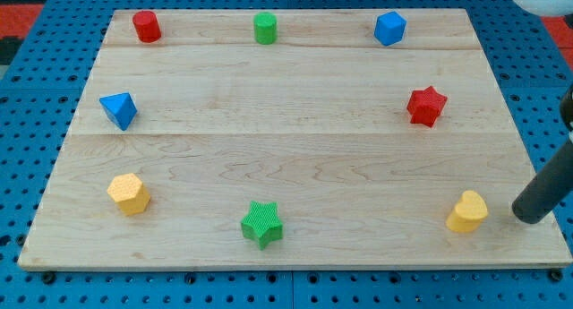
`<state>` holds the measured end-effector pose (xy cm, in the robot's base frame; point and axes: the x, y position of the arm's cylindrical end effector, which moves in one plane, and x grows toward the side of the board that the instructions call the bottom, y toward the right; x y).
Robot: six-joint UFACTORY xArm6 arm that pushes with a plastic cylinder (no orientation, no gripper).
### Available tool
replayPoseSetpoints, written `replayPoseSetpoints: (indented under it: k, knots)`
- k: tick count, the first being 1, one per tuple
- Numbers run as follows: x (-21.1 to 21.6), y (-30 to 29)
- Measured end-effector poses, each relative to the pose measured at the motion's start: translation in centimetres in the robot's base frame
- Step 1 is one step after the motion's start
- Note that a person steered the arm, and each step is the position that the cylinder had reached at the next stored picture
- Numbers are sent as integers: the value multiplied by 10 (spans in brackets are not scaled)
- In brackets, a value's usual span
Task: Place the yellow heart in between the red star and blue triangle
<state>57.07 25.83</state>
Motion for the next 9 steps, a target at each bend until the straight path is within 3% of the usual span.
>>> replayPoseSetpoints:
  k: [1, 3, 5, 6, 8, 9]
  knots:
    - [11, -19]
    - [-31, -62]
    - [5, -48]
    - [-19, -137]
    - [-129, -262]
    - [-134, -240]
